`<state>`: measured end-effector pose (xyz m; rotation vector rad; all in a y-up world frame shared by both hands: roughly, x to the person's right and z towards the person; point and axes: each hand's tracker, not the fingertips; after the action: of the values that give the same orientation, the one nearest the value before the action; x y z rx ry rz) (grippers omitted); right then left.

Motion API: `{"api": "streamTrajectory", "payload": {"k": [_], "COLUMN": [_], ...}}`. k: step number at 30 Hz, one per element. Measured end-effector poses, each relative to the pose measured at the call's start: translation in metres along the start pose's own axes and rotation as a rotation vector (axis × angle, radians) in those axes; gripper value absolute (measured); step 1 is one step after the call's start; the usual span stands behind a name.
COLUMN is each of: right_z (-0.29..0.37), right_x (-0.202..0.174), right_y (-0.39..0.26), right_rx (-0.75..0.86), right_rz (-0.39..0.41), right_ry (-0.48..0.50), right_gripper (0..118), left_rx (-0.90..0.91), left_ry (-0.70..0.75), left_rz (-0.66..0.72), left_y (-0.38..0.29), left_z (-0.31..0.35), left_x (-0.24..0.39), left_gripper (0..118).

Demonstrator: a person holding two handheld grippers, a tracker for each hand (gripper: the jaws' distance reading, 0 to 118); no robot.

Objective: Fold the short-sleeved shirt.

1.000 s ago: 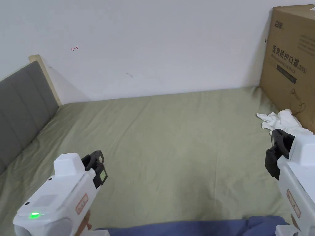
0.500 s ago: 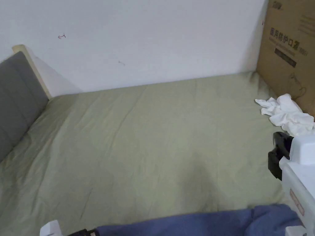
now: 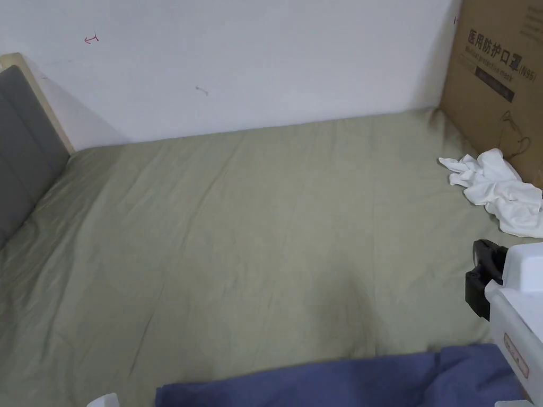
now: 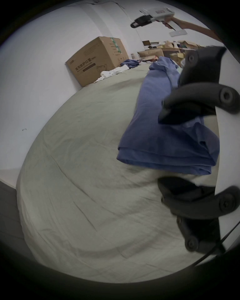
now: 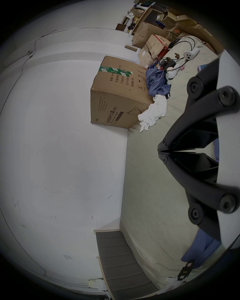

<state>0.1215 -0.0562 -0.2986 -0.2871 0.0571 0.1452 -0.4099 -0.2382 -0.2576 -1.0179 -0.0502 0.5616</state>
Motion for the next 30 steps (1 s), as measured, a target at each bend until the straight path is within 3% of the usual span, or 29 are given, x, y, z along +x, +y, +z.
{"api": "streamTrajectory", "payload": {"k": [2,5,9,17,26,30], "right_z": [0.000,0.002,0.004,0.003,0.004,0.008], "right_x": [0.003,0.007,0.013,0.020,0.016,0.018], "right_y": [-0.001,-0.002,-0.003,0.003,0.008,0.007], "right_rx": [-0.002,0.001,0.003,0.019,0.041,0.050], "right_rz": [-0.009,-0.017,-0.022,-0.042,-0.054,-0.052], "right_ry": [0.000,-0.006,-0.010,-0.014,0.019,0.032], "right_gripper": [1,1,1,1,1,1], "left_rx": [-0.003,-0.012,0.014,0.072,0.126,0.105], "left_ry": [0.004,0.012,0.038,0.066,0.227,0.250], "left_rz": [-0.035,-0.054,-0.112,-0.091,-0.052,-0.062], "left_y": [-0.001,0.000,0.000,0.018,0.029,0.028], "left_z": [-0.003,-0.005,0.003,0.044,0.095,0.096], "left_x": [0.007,0.013,0.031,0.045,0.004,0.017], "left_gripper": [47,18,9,4,3,3]}}
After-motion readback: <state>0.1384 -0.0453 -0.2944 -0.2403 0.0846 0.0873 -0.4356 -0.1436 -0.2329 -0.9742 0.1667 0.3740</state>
